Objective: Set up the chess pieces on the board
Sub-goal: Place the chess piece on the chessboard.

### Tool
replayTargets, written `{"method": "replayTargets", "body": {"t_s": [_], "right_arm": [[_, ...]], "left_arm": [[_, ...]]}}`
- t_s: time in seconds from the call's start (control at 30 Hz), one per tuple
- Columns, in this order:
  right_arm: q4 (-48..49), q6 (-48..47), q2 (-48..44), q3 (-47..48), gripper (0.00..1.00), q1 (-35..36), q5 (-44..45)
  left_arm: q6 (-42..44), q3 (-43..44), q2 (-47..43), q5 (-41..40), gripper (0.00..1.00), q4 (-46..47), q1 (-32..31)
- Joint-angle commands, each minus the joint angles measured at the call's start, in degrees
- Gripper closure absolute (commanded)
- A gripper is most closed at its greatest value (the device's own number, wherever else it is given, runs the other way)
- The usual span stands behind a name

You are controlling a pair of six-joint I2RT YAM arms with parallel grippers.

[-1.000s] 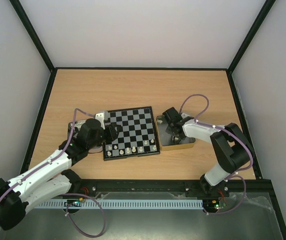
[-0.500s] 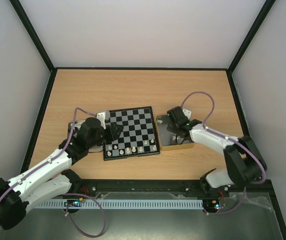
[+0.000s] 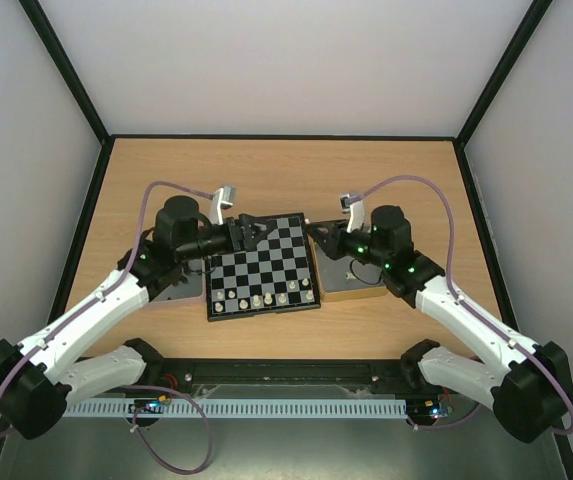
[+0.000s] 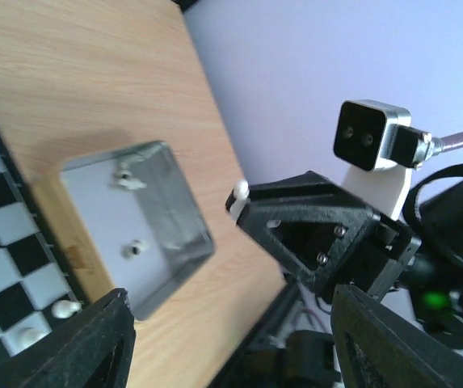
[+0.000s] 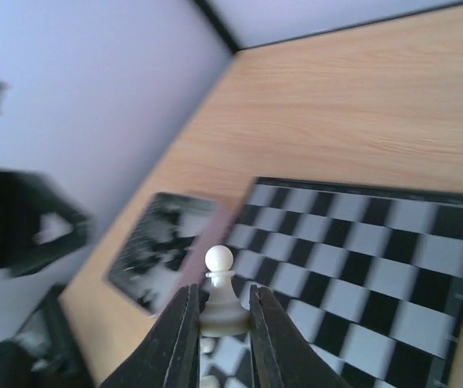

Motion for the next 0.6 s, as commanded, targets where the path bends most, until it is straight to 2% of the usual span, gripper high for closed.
{"method": "replayTargets", "body": {"t_s": [0.0, 0.17, 0.23, 0.43, 0.57], "right_arm": [[7.4, -3.9, -1.6, 1.8, 0.85, 0.3, -21.7], [7.9, -6.2, -1.4, 3.8, 0.85, 0.3, -31.2], [7.6, -7.1, -1.5, 4.8, 0.85, 0.3, -31.5], [2.8, -11.2, 1.0, 8.0, 0.85, 0.3, -33.1], [-0.3, -13.5, 2.1, 8.9, 0.85, 0.3, -33.7]], "left_arm": [[-9.2, 2.1, 1.7, 12.8, 0.31, 7.0, 0.8], [-13.7, 3.2, 3.8, 19.9, 0.31, 10.8, 0.8], [-14.3, 3.5, 4.5, 21.3, 0.33, 11.4, 0.8], [-14.8, 4.6, 6.7, 24.2, 0.50, 11.3, 0.6], [-15.7, 4.8, 8.0, 25.2, 0.55, 11.8, 0.4]]}}
